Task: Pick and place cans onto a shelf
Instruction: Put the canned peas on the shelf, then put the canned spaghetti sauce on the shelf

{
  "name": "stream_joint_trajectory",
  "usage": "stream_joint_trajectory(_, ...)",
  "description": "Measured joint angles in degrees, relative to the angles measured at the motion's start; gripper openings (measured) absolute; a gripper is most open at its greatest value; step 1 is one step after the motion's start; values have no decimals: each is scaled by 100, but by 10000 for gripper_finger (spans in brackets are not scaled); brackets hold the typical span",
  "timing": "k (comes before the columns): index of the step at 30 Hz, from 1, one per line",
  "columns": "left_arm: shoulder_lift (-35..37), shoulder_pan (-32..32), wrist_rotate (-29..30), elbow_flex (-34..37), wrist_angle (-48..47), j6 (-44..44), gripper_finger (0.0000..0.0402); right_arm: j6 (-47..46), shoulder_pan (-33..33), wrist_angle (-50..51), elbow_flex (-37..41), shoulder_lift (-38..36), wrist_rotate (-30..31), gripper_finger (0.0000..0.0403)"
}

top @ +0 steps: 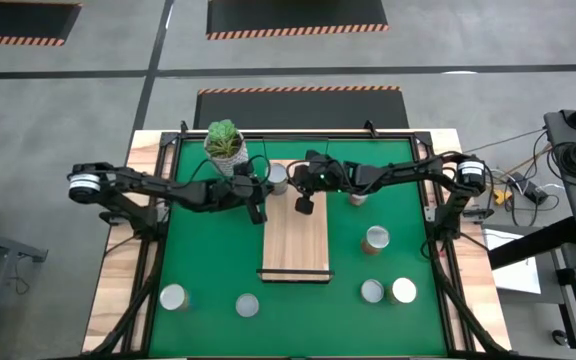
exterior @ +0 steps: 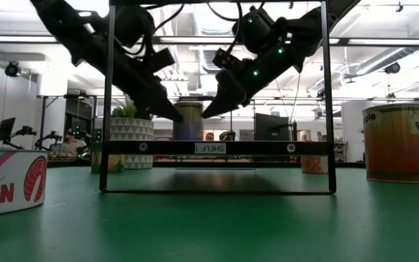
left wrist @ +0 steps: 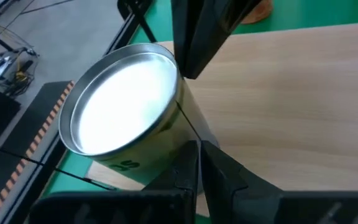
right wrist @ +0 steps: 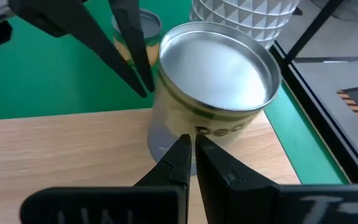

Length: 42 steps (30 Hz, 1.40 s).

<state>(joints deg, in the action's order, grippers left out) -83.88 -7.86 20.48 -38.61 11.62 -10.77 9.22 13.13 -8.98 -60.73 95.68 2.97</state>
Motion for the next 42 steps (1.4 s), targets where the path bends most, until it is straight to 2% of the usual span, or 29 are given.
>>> stream_joint_trajectory(7, -321, -276, 1, -273, -24, -224, 0, 111, 19, 106, 4, 0, -2, 13)
stream_joint_trajectory(16, -356, -539, 15, -361, -149, -225, 0, 237, 32, 149, 4, 0, 0, 13)
stream_joint_trajectory(26, -256, -395, 19, -361, -218, -102, 0, 142, 25, 383, 11, -57, 4, 13)
stream_joint_trajectory(31, 254, -95, 16, -361, -280, -161, 0, 18, -81, 806, 11, -389, -1, 13)
stream_joint_trajectory(36, 1091, 351, -3, -361, -316, -431, 0, -365, -247, 1377, 11, -910, 3, 13)
stream_joint_trajectory(42, 2005, 723, -6, -327, -314, -625, 0, -1020, -789, 2104, 11, -1549, 8, 13)
